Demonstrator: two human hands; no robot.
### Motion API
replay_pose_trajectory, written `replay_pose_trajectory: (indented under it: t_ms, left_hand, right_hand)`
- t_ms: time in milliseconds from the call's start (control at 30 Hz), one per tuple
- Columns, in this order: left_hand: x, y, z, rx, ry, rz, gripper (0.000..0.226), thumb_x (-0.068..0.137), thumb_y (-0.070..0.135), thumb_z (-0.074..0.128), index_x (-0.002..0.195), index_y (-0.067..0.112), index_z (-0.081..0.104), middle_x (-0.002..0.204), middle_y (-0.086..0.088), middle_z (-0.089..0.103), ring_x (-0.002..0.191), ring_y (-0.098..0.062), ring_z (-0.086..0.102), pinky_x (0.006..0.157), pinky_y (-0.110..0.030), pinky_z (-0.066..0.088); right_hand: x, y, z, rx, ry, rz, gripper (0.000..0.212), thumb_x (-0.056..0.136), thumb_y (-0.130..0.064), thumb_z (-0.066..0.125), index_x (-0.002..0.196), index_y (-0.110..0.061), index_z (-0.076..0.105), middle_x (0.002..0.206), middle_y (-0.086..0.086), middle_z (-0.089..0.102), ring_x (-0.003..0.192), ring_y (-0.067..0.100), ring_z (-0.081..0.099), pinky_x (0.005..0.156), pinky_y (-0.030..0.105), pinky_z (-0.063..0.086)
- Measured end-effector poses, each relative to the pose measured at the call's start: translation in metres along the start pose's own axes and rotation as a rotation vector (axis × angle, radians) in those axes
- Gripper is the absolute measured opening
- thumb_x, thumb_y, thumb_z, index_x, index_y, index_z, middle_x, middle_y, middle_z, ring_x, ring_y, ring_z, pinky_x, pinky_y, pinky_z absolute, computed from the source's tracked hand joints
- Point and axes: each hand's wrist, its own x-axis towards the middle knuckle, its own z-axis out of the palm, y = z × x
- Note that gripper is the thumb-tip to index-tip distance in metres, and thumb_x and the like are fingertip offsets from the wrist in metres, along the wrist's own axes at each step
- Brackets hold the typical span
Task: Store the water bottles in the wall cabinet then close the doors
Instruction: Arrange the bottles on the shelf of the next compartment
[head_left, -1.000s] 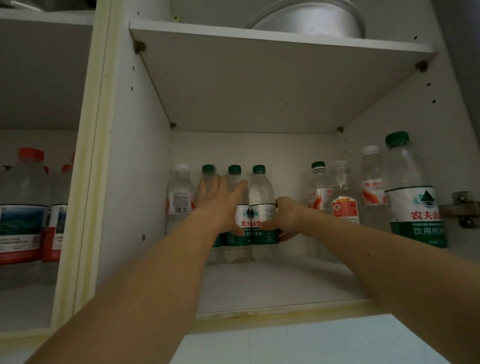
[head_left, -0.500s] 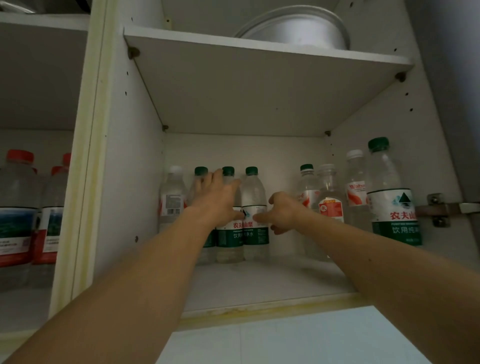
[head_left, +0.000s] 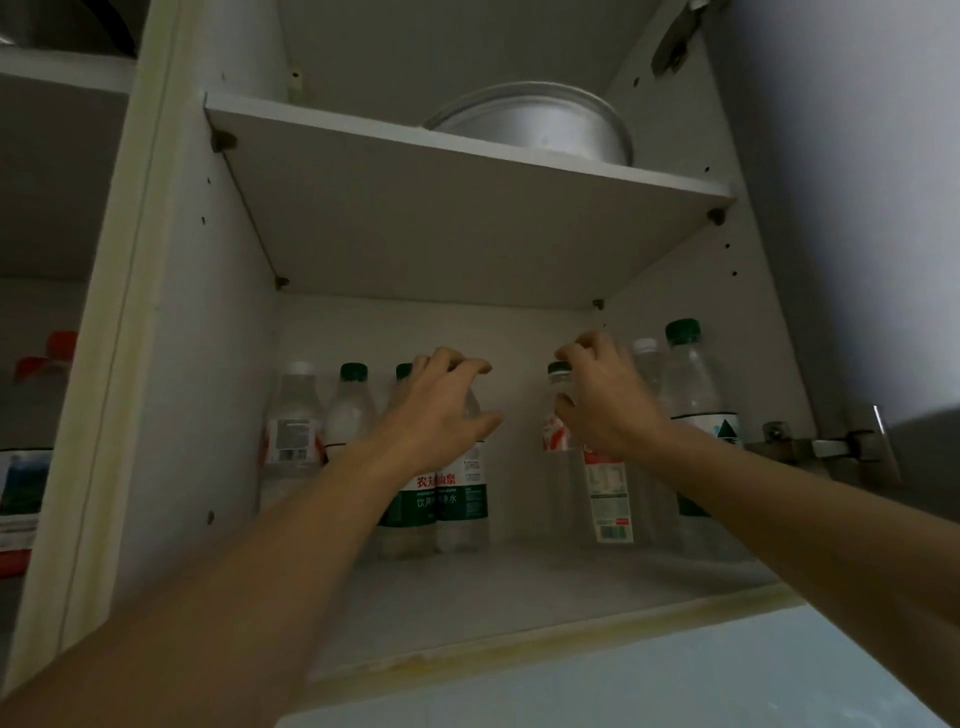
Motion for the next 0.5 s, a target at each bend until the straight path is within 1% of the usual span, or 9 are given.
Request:
replay_pose_trajectory:
  t_ms: [67, 100, 167, 200, 233, 300, 367, 433, 500]
  left_hand:
    - [-0.001, 0.0, 0.003, -0.014, -0.031, 0.002, 0.066, 0.093, 0.052, 0.063, 0.149, 0.025, 0.041, 0.146, -0.001, 0.039, 0.134, -0.019, 0.032, 0.109, -0.045, 0.039]
    - [-0.002, 0.0, 0.004, -0.021, -0.051, -0.003, 0.067, 0.093, 0.053, 0.063, 0.15, 0.026, 0.04, 0.147, -0.001, 0.039, 0.135, -0.019, 0.032, 0.11, -0.045, 0.039]
    - [-0.002, -0.003, 0.006, -0.025, -0.085, -0.012, 0.07, 0.092, 0.053, 0.063, 0.151, 0.026, 0.038, 0.148, -0.001, 0.039, 0.136, -0.019, 0.033, 0.11, -0.044, 0.04]
    - [-0.002, -0.005, 0.006, -0.02, -0.102, -0.013, 0.07, 0.092, 0.053, 0.064, 0.151, 0.025, 0.038, 0.148, -0.002, 0.039, 0.136, -0.019, 0.034, 0.11, -0.044, 0.04]
    - [-0.001, -0.006, 0.005, -0.014, -0.117, -0.012, 0.071, 0.092, 0.053, 0.064, 0.151, 0.025, 0.037, 0.147, -0.002, 0.04, 0.136, -0.019, 0.035, 0.109, -0.044, 0.04]
    - [0.0, -0.009, 0.003, -0.005, -0.136, -0.013, 0.072, 0.092, 0.053, 0.064, 0.152, 0.024, 0.036, 0.146, -0.001, 0.041, 0.134, -0.017, 0.037, 0.109, -0.043, 0.041]
    - [0.001, -0.009, 0.003, 0.008, -0.136, 0.001, 0.074, 0.092, 0.054, 0.064, 0.153, 0.024, 0.034, 0.144, -0.001, 0.041, 0.133, -0.017, 0.039, 0.109, -0.043, 0.042]
    - [0.001, -0.009, 0.004, 0.01, -0.128, 0.019, 0.075, 0.091, 0.055, 0.064, 0.153, 0.025, 0.034, 0.144, 0.0, 0.042, 0.132, -0.016, 0.04, 0.107, -0.044, 0.044]
    - [0.001, -0.009, 0.007, 0.031, -0.123, 0.036, 0.078, 0.089, 0.057, 0.065, 0.153, 0.027, 0.032, 0.146, 0.001, 0.041, 0.133, -0.016, 0.039, 0.106, -0.046, 0.045]
  right_hand:
    - [0.018, 0.007, -0.002, -0.007, -0.081, 0.102, 0.06, 0.093, -0.025, 0.063, 0.147, -0.016, 0.04, 0.149, 0.014, 0.037, 0.135, 0.034, 0.038, 0.107, 0.047, 0.041]
    - [0.025, 0.008, -0.003, -0.006, -0.141, 0.146, 0.056, 0.094, -0.025, 0.063, 0.145, -0.015, 0.042, 0.144, 0.015, 0.042, 0.129, 0.035, 0.045, 0.105, 0.047, 0.046]
    - [0.035, 0.008, -0.005, -0.017, -0.247, 0.18, 0.039, 0.096, -0.022, 0.062, 0.132, -0.01, 0.052, 0.127, 0.015, 0.057, 0.11, 0.031, 0.059, 0.095, 0.045, 0.053]
    - [0.039, 0.006, -0.006, -0.025, -0.279, 0.183, 0.032, 0.097, -0.019, 0.061, 0.127, -0.009, 0.056, 0.12, 0.014, 0.061, 0.104, 0.028, 0.061, 0.093, 0.043, 0.054]
    - [0.043, 0.004, -0.009, -0.026, -0.294, 0.178, 0.029, 0.097, -0.015, 0.061, 0.125, -0.007, 0.059, 0.118, 0.013, 0.063, 0.103, 0.027, 0.062, 0.092, 0.04, 0.054]
    - [0.05, 0.002, -0.015, 0.015, -0.289, 0.166, 0.029, 0.095, -0.012, 0.065, 0.124, -0.005, 0.064, 0.12, 0.013, 0.066, 0.107, 0.026, 0.063, 0.092, 0.037, 0.054]
    - [0.054, 0.001, -0.02, 0.11, -0.262, 0.167, 0.033, 0.091, -0.016, 0.074, 0.121, -0.005, 0.069, 0.12, 0.01, 0.068, 0.109, 0.025, 0.065, 0.09, 0.033, 0.053]
    - [0.056, 0.0, -0.022, 0.206, -0.227, 0.174, 0.034, 0.088, -0.017, 0.077, 0.119, -0.005, 0.071, 0.118, 0.01, 0.07, 0.106, 0.023, 0.066, 0.09, 0.032, 0.054]
    - [0.058, -0.003, -0.021, 0.307, -0.169, 0.188, 0.033, 0.088, -0.018, 0.077, 0.117, -0.003, 0.071, 0.113, 0.013, 0.071, 0.1, 0.023, 0.068, 0.088, 0.035, 0.057]
